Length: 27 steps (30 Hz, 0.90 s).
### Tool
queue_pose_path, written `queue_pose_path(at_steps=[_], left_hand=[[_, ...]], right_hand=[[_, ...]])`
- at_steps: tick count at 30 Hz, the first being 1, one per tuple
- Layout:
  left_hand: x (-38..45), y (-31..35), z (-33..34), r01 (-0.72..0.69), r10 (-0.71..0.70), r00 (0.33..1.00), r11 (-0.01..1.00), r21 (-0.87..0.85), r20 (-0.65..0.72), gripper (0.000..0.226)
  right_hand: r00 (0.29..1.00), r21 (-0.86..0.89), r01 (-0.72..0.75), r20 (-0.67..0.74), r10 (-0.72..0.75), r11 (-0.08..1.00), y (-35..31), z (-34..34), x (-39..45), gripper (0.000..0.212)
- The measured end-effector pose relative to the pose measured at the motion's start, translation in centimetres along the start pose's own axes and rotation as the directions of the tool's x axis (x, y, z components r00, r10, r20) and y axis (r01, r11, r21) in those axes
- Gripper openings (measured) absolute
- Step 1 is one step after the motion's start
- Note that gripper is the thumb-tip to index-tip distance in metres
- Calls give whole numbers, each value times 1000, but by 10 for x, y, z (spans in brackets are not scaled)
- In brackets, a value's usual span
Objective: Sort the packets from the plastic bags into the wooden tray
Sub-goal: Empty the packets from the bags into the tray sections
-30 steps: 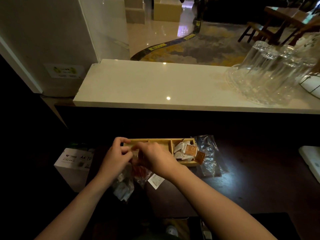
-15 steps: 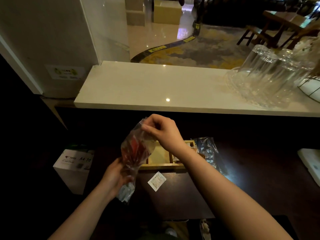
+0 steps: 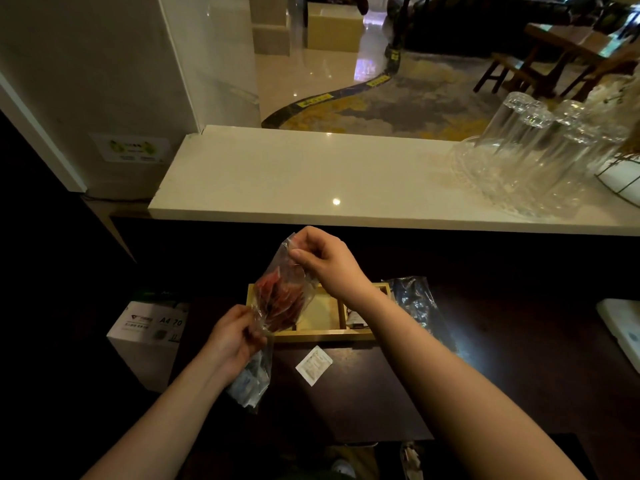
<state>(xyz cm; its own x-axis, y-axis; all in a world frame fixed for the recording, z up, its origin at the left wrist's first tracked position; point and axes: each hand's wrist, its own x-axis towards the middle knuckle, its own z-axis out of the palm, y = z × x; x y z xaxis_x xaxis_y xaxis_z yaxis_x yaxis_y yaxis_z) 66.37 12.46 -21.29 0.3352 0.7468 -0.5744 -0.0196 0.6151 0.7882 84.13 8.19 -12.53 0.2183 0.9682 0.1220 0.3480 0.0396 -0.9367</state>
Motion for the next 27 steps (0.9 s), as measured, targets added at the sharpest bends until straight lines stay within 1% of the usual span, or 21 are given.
queue_pose_path(at_steps=[2, 4, 5, 7, 9, 13, 17, 21, 24, 27], left_hand=[[2, 5, -3, -98, 102, 994, 991, 90, -39, 23], [3, 11, -11, -196, 213, 975, 958, 210, -60, 21], [4, 15, -15, -232, 255, 965, 941, 244, -64, 21], [4, 24, -21, -288, 315, 947, 923, 255, -71, 19], [5, 32, -20, -341, 371, 925, 905, 254, -78, 19], [5, 44, -14, -434, 497, 862, 826, 360, -101, 23], [3, 52, -10, -469, 573, 815, 735, 489, -80, 19], [-4, 66, 6, -536, 631, 774, 702, 469, -60, 26], [-9, 73, 16, -584, 680, 733, 632, 509, -4, 21], [-13, 80, 23, -628, 724, 688, 558, 543, 53, 15]], right_hand=[[999, 29, -38, -9, 38, 999, 4, -6, -1, 10], [994, 65, -110, 2, 110, 992, 12, -13, -3, 13], [989, 82, -145, 17, 145, 986, 16, -16, -4, 16], [980, 80, -201, 30, 199, 976, 26, -18, -5, 20], [972, 43, -234, 11, 234, 971, 36, -18, -6, 16], [958, 1, -281, -61, 281, 960, 56, -14, -7, 9], [941, -64, -323, -128, 314, 944, 75, -11, -8, 2], [920, -93, -373, -167, 354, 923, 82, -10, -9, 5], [913, -84, -381, -190, 361, 921, 86, -9, -10, 6], [911, -46, -385, -180, 371, 922, 86, -9, -11, 4]])
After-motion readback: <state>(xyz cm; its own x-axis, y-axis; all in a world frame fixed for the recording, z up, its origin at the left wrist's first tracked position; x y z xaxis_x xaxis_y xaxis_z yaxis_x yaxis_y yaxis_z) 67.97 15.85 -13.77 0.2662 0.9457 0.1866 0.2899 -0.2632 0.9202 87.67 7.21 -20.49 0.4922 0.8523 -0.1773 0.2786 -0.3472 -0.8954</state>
